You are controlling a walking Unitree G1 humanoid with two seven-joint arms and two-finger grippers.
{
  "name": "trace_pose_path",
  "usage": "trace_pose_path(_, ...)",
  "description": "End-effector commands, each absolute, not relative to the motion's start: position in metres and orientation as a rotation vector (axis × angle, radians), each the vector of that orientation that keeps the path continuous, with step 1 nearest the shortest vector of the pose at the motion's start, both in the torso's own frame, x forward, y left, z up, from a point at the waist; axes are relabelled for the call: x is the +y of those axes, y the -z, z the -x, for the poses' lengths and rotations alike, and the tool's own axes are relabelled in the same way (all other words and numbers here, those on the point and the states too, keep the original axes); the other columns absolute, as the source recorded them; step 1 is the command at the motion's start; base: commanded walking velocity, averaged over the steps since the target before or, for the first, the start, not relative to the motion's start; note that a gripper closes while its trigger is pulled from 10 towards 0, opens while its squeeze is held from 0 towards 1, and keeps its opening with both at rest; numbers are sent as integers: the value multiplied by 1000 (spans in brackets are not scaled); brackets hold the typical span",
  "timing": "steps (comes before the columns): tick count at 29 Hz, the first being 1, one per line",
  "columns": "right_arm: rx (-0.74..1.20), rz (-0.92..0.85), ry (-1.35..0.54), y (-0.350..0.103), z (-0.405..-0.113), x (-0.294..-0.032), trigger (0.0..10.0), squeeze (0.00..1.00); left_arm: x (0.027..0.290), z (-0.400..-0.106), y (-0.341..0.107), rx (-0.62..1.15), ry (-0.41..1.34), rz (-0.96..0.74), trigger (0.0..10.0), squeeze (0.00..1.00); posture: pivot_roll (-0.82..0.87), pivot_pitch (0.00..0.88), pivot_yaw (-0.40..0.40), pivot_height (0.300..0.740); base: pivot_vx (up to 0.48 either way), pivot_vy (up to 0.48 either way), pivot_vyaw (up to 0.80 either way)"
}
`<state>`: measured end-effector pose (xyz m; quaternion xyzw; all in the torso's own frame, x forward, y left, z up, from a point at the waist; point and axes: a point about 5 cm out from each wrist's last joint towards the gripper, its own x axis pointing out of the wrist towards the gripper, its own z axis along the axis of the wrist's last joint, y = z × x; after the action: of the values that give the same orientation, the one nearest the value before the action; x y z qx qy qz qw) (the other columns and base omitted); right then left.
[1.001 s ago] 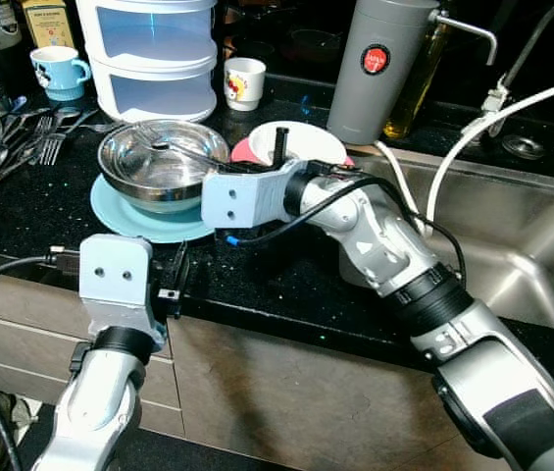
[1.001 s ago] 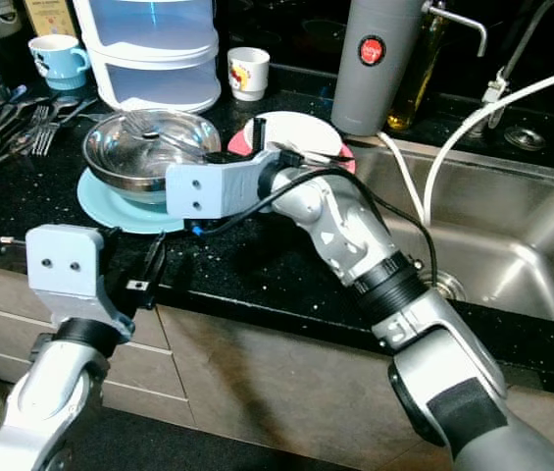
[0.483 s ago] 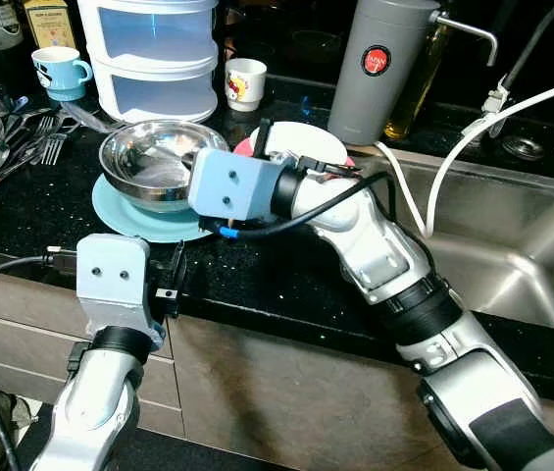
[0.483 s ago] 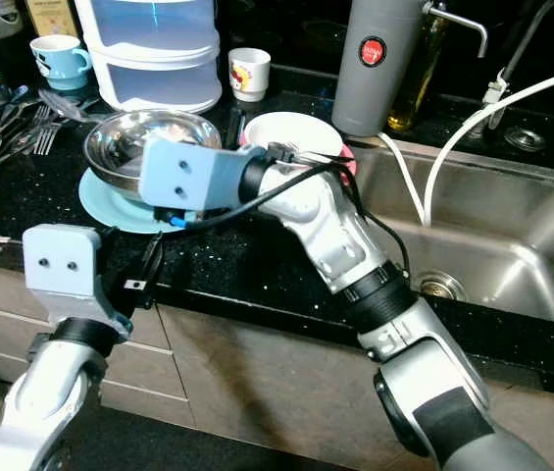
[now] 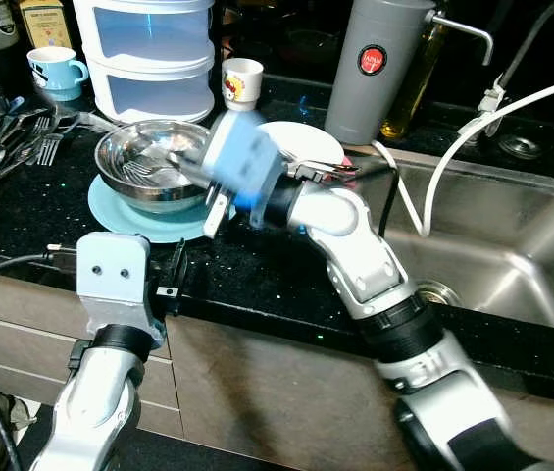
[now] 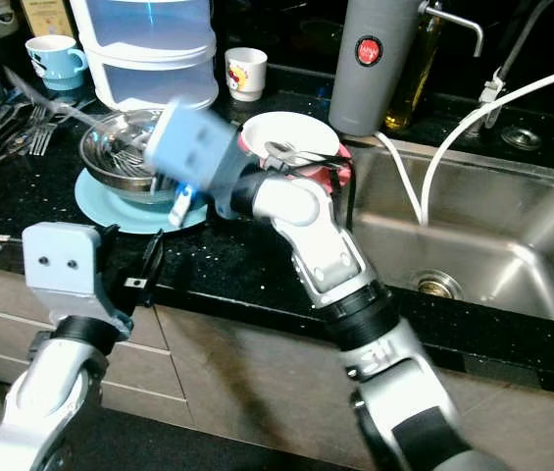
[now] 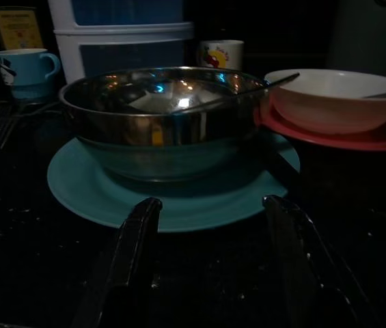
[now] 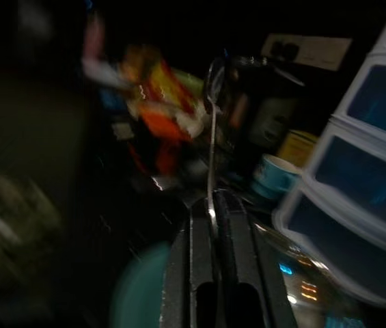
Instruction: Kitchen organization
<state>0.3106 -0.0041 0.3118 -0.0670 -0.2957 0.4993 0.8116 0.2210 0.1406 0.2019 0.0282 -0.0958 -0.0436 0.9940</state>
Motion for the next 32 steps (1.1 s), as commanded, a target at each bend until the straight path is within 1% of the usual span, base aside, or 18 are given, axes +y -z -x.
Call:
trace_pose_path(1,-572,-58,-1057,-313,-312,-14,10000,0,139,-224,-201,-183,99,-39,10000,0,151,26,-78,740,0,0,-800)
trace_pose_path(2,-533,-187,-1061,-312,-311,-16,10000,0,135,-224,-204,-193,133,0,10000,0,151,26,-78,740,0,0,-800)
trace_pose_path(6,-514,-288,-1052,-311,-310,-19,10000,0,125,-222,-208,-208,218,38,10000,0,147,23,-78,740,0,0,-800)
trace_pose_path(8,-511,-303,-1049,-311,-310,-20,10000,0,123,-221,-209,-211,237,47,10000,0,147,23,-78,740,0,0,-800)
trace_pose_path(11,-505,-334,-1014,-311,-314,-29,10000,0,112,-213,-216,-233,382,76,10000,0,150,20,-79,740,0,0,-800)
trace_pose_path(15,-487,-360,-973,-312,-318,-36,10000,0,107,-209,-218,-235,442,88,10000,0,155,13,-84,740,0,0,-800)
trace_pose_path(16,-458,-394,-855,-312,-330,-49,10000,0,103,-204,-219,-228,513,86,10000,0,160,5,-89,740,0,0,-800)
trace_pose_path(19,-444,-402,-809,-312,-335,-54,10000,0,102,-203,-219,-225,533,88,10000,0,160,3,-90,740,0,0,-800)
trace_pose_path(20,-400,-386,-698,-308,-347,-66,10000,0,101,-201,-217,-215,558,72,10000,0,165,0,-95,740,0,0,-800)
trace_pose_path(21,-400,-386,-698,-308,-347,-66,10000,0,101,-201,-217,-215,558,72,10000,0,165,0,-95,740,0,0,-800)
trace_pose_path(23,-364,-318,-622,-302,-355,-74,10000,0,104,-201,-215,-207,534,57,10000,0,164,0,-94,740,0,0,-800)
trace_pose_path(24,-364,-318,-622,-302,-355,-74,10000,0,104,-201,-215,-207,534,57,10000,0,164,0,-94,740,0,0,-800)
trace_pose_path(26,-335,-210,-569,-295,-360,-79,10000,0,110,-203,-212,-199,473,46,10000,0,162,0,-95,740,0,0,-800)
trace_pose_path(27,-335,-210,-569,-295,-360,-79,10000,0,110,-203,-212,-199,473,46,10000,0,162,0,-95,740,0,0,-800)
trace_pose_path(28,-294,-116,-535,-290,-363,-82,10000,0,115,-204,-211,-194,420,34,10000,0,160,0,-98,740,0,0,-413)
trace_pose_path(29,-294,-116,-535,-290,-363,-82,10000,0,115,-204,-211,-194,420,34,10000,0,160,0,-98,740,0,0,-413)
trace_pose_path(32,-193,128,-465,-275,-372,-91,10000,0,121,-204,-209,-187,333,20,10000,0,162,0,-100,740,0,0,0)
